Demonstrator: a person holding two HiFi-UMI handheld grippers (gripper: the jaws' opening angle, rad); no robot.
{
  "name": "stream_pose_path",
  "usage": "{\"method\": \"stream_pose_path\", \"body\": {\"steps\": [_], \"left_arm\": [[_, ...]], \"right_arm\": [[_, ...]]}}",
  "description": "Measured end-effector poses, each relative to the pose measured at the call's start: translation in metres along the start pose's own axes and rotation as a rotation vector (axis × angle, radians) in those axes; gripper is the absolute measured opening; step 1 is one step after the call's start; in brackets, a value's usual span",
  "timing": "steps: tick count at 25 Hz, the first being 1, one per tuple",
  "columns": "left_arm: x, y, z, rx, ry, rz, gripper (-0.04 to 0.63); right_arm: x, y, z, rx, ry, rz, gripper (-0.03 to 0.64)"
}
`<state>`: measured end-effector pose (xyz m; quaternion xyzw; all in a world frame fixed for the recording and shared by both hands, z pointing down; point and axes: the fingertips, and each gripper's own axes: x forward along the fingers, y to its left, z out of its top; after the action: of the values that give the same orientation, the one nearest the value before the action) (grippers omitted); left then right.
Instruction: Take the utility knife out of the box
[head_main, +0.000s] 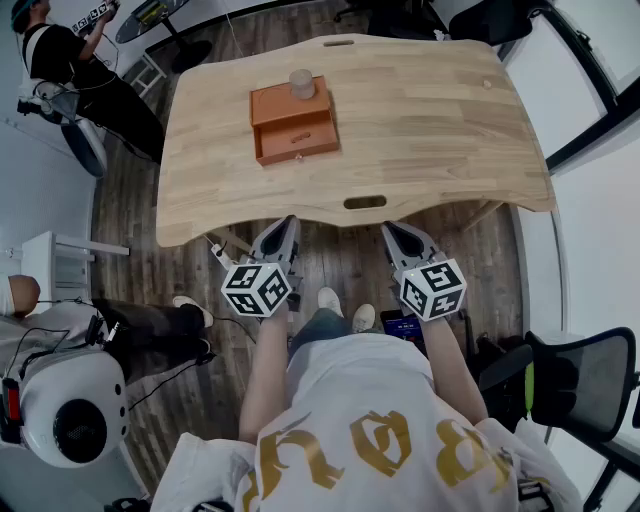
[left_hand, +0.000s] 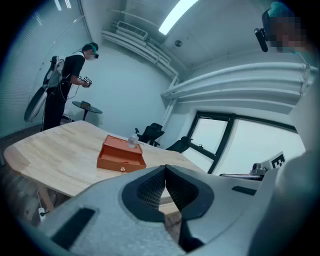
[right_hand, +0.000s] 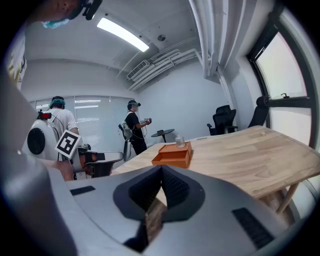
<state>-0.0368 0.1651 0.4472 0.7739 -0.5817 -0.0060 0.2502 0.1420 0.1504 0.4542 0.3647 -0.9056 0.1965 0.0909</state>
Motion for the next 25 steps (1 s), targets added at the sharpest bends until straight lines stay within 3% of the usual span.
{"method": "stream_pose_path", "body": {"steps": [5, 25], "left_arm": [[0.002, 0.0, 0.003, -0.02, -0.011, -0.004, 0.011], [-0.007, -0.003, 0.009, -0.02, -0.048, 0.018, 0.011]], "right_arm": [[0.002, 0.0, 0.012, -0.007, -0.04, 0.014, 0.011], [0.002, -0.014, 0.012, 0.037, -0.016, 0.028, 0.011]]}}
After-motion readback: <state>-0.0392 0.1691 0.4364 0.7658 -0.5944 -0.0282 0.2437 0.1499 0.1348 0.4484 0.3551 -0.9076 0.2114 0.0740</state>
